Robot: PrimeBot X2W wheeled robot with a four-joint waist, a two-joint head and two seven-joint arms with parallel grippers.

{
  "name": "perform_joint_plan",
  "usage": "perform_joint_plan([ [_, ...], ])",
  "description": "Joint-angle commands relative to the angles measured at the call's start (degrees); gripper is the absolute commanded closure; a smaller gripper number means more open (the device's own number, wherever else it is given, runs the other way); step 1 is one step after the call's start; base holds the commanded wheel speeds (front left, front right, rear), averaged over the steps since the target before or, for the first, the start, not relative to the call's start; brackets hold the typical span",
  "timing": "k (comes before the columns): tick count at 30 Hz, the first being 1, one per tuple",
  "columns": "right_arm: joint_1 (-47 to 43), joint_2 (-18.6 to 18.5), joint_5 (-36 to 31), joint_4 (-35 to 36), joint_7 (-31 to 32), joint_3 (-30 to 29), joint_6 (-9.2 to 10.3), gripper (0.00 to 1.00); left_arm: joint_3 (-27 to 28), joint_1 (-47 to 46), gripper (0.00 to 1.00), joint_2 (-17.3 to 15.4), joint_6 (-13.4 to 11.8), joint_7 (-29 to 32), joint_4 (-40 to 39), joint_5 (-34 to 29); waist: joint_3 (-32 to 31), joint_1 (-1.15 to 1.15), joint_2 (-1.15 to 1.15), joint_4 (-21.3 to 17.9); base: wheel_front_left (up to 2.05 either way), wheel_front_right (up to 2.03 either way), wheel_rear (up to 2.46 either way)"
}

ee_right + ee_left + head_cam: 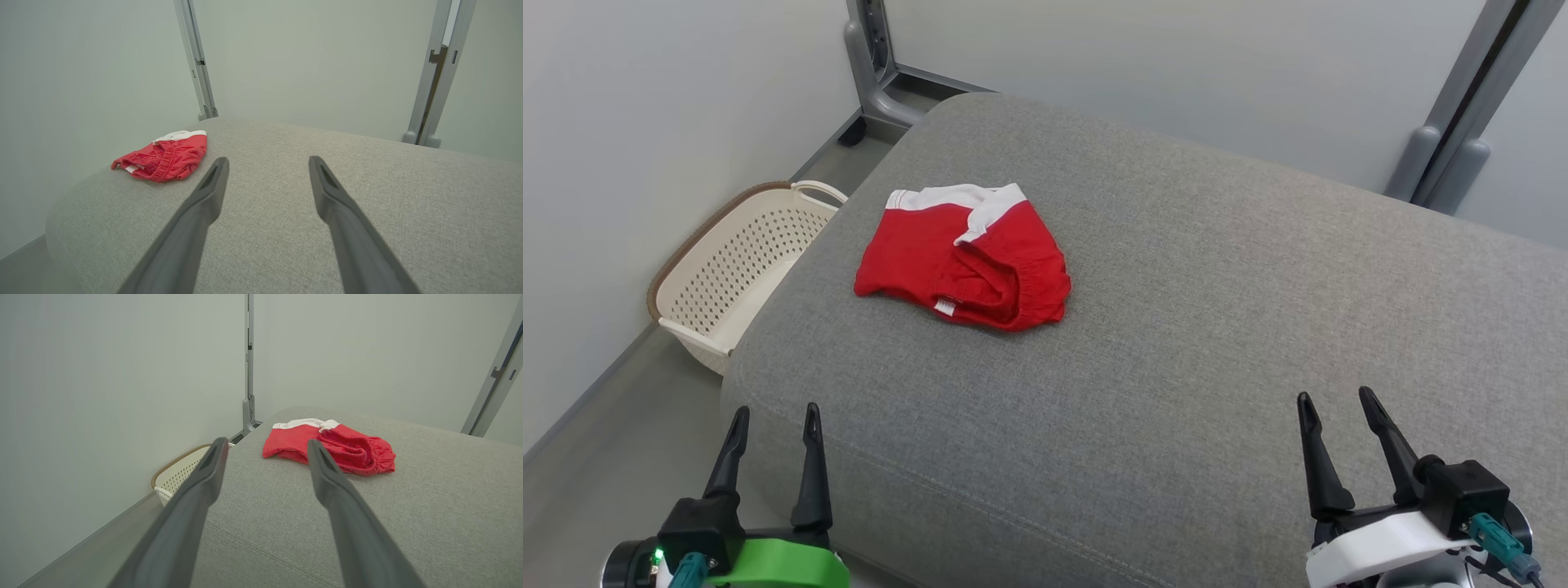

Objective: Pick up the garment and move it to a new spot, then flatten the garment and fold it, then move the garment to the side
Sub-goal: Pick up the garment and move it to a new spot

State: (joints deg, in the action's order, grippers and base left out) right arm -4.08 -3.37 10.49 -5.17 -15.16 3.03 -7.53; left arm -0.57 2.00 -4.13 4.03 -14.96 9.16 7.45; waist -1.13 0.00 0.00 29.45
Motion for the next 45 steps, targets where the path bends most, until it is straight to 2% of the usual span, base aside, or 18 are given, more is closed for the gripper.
perform_joint_plan([
  [1,0.7,-0.5,0.5,-0.3,-0.1,0.1,0.08,0.00,0.1,0.5,0.00,0.3,-0.1,-0.2,-0.3,-0.1,0.0,0.00,0.00,0.0,0.00,0.00,0.00],
  [12,1.0,-0.9,0.9,-0.5,-0.1,0.4,0.08,0.00,0.0,-0.6,0.00,0.6,0.8,-0.2,-1.8,1.4,0.4,0.00,0.00,0.1,0.00,0.00,0.00],
  [16,1.4,-1.4,0.7,-0.1,-0.1,0.4,0.08,0.00,0.1,-3.5,0.00,-0.7,1.6,1.0,-3.6,2.8,1.3,0.00,0.00,0.2,0.00,0.00,0.00],
  [21,1.5,-2.3,0.2,1.1,0.0,-0.1,0.08,0.00,-1.1,-11.7,0.00,-4.4,2.9,9.4,-8.2,6.3,3.0,0.00,0.00,0.2,0.00,0.00,0.00],
  [25,2.6,-2.9,-0.5,2.8,0.6,0.0,0.08,0.00,-2.3,-21.3,0.00,-7.9,3.4,17.6,-9.3,11.2,5.5,0.00,0.00,-1.6,0.00,0.00,0.00],
  [30,4.5,-3.9,-0.9,4.6,1.4,0.3,0.08,0.00,-4.8,-33.2,0.00,-11.5,3.5,27.4,-3.2,21.0,9.3,0.00,0.00,-4.9,0.00,0.00,0.00],
  [34,6.1,-4.6,-1.0,5.4,1.6,0.6,0.08,0.00,-7.8,-40.4,0.00,-14.9,3.5,33.5,5.3,27.0,12.4,0.00,0.00,-8.0,0.00,0.00,0.00],
  [38,7.8,-5.3,-0.9,5.9,1.8,0.9,0.08,0.00,-10.4,-45.7,0.00,-16.2,3.5,37.1,12.6,33.9,15.8,0.00,0.00,-11.0,0.00,0.00,0.00],
  [45,9.8,-6.3,-0.8,6.7,1.9,0.5,0.08,0.00,-15.2,-50.9,0.00,-18.2,3.5,40.8,20.7,40.4,20.6,0.00,0.00,-14.4,0.00,0.00,0.00],
])
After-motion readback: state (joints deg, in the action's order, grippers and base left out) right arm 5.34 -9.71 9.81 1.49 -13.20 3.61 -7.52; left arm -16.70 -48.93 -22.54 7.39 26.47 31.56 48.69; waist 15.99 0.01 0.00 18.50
